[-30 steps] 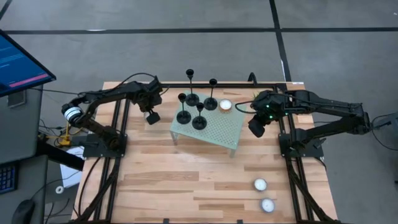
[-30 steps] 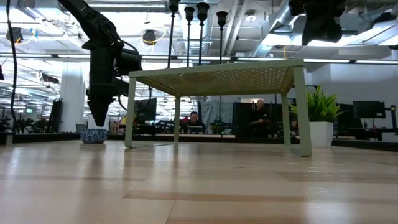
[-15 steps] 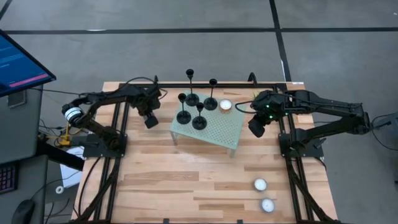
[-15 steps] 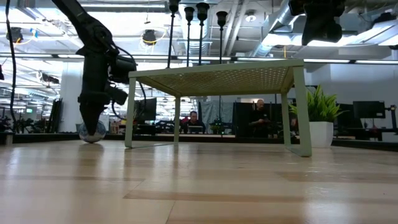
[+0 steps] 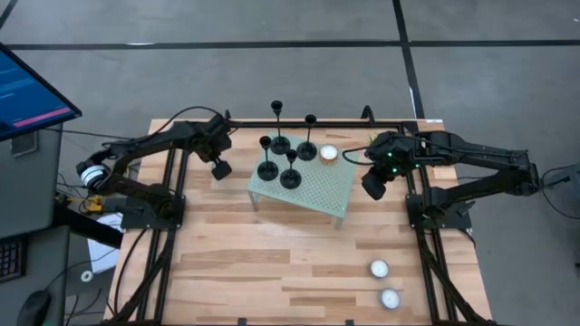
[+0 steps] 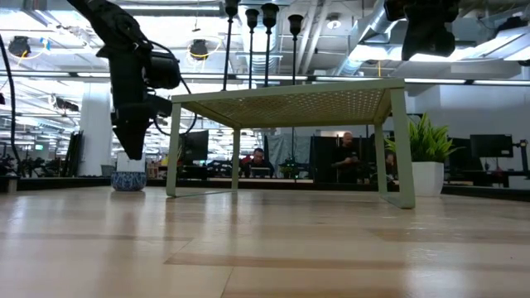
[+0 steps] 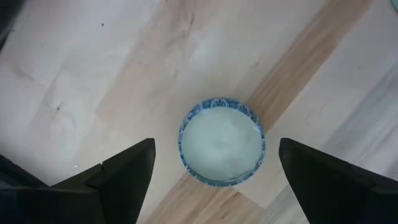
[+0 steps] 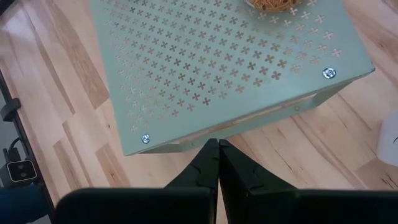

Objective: Pick & Place candle stick holders
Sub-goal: Put the blue scented candle on the shelf

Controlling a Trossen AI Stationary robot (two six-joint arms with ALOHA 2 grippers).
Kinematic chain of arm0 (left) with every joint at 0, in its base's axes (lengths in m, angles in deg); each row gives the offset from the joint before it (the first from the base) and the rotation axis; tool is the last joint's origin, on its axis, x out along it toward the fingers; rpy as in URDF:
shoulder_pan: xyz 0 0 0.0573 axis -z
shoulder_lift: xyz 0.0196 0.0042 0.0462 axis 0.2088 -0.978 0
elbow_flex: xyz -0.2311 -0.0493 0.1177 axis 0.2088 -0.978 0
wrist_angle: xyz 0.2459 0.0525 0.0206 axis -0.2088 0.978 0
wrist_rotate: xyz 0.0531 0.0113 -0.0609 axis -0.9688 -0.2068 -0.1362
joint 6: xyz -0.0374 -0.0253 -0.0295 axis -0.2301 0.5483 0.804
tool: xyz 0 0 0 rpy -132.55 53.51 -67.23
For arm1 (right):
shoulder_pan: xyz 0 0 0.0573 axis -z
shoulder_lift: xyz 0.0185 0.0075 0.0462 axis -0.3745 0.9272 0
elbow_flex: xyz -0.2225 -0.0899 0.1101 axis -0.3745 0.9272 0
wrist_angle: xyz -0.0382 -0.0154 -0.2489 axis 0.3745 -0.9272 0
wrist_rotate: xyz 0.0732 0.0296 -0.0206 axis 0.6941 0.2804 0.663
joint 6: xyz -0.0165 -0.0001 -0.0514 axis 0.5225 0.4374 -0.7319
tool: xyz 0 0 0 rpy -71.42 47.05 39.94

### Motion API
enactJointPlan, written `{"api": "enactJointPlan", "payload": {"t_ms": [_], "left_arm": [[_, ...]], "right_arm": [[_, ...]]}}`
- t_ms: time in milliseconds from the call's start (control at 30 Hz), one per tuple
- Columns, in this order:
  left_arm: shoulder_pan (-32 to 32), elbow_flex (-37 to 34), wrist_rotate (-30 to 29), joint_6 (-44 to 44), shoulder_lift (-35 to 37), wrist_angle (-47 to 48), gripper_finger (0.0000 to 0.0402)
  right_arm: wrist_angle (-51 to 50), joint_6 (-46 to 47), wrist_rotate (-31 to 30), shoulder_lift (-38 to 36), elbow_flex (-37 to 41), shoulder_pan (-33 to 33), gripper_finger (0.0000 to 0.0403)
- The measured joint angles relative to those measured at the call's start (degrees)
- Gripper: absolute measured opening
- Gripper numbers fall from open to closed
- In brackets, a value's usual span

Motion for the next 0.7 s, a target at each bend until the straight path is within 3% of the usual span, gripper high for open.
{"api": "enactJointPlan", "payload": {"t_ms": [200, 700], "left_arm": [[0.06, 0.00, 3.43, 1.43, -1.16, 0.56, 0.0342], [-0.61, -2.96, 1.51, -0.34, -3.02, -0.69, 0.0342]], "right_arm": [[0.00, -0.01, 0.00, 0.00, 0.00, 0.16, 0.0000], [0.00, 0.04, 1.49, 0.00, 0.00, 0.16, 0.0000]]}}
